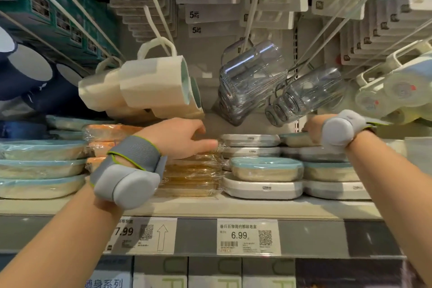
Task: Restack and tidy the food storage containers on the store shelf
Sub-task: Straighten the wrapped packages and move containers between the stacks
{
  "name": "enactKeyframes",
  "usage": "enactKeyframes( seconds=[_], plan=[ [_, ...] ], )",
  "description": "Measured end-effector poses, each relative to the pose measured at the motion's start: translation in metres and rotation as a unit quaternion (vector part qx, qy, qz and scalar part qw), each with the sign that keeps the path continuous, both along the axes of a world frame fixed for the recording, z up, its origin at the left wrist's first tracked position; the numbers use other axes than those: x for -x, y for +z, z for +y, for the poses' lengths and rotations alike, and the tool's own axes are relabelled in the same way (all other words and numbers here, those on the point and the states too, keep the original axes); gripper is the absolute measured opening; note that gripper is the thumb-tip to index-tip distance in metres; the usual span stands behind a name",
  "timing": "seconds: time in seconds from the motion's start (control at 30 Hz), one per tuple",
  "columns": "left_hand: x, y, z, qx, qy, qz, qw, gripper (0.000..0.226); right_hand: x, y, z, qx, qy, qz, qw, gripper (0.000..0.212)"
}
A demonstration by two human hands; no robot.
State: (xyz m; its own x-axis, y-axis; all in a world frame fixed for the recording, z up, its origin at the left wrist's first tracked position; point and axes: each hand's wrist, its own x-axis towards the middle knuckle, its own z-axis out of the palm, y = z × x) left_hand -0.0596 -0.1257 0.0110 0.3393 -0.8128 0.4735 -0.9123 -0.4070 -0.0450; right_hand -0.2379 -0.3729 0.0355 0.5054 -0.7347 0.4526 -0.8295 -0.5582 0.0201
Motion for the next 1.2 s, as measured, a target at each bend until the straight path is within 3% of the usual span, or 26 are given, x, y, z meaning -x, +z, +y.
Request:
enactKeyframes(
  seconds=[0.07,0.1,0.17,0.23,0.37,0.47,0.67,0.87,1.03,1.2],
  plan=[
    [0.007,0.0,-0.008,0.06,-0.049,0.006,0.997,0.051,0.0,-0.007,-0.009,-0.016,-0.017,-0.023,0.999,0.01],
    [0.009,-0.001,-0.013,0.073,-0.061,0.007,0.995,0.048,0.0,-0.01,-0.01,-0.017,-0.022,-0.033,0.999,0.018],
    [0.013,-0.001,-0.021,0.058,-0.06,0.003,0.996,0.048,-0.001,-0.012,-0.007,-0.008,-0.03,-0.053,0.998,0.041],
    [0.013,-0.002,-0.029,0.022,-0.043,-0.011,0.999,0.051,-0.002,-0.015,0.001,0.001,-0.035,-0.077,0.996,0.046],
    [0.01,0.002,-0.04,0.034,-0.009,-0.039,0.999,0.055,-0.004,-0.017,0.014,-0.009,-0.016,-0.176,0.984,0.047],
    [0.01,0.004,-0.046,0.056,-0.002,-0.039,0.998,0.061,-0.007,-0.013,0.034,-0.003,-0.04,-0.275,0.961,0.025],
    [0.016,0.003,-0.048,0.061,0.009,-0.049,0.997,0.052,-0.017,-0.013,0.078,0.093,-0.059,-0.281,0.953,0.029],
    [0.02,-0.006,-0.033,0.127,-0.068,-0.041,0.989,0.054,-0.012,-0.026,0.134,0.119,0.011,-0.309,0.944,0.025],
    [0.021,-0.01,-0.002,0.176,-0.128,-0.062,0.974,0.044,-0.016,-0.04,0.176,0.104,0.141,-0.307,0.936,0.025],
    [0.01,-0.004,0.04,0.214,-0.141,-0.117,0.96,0.027,-0.036,-0.037,0.204,0.079,0.215,-0.357,0.906,0.024]
  ],
)
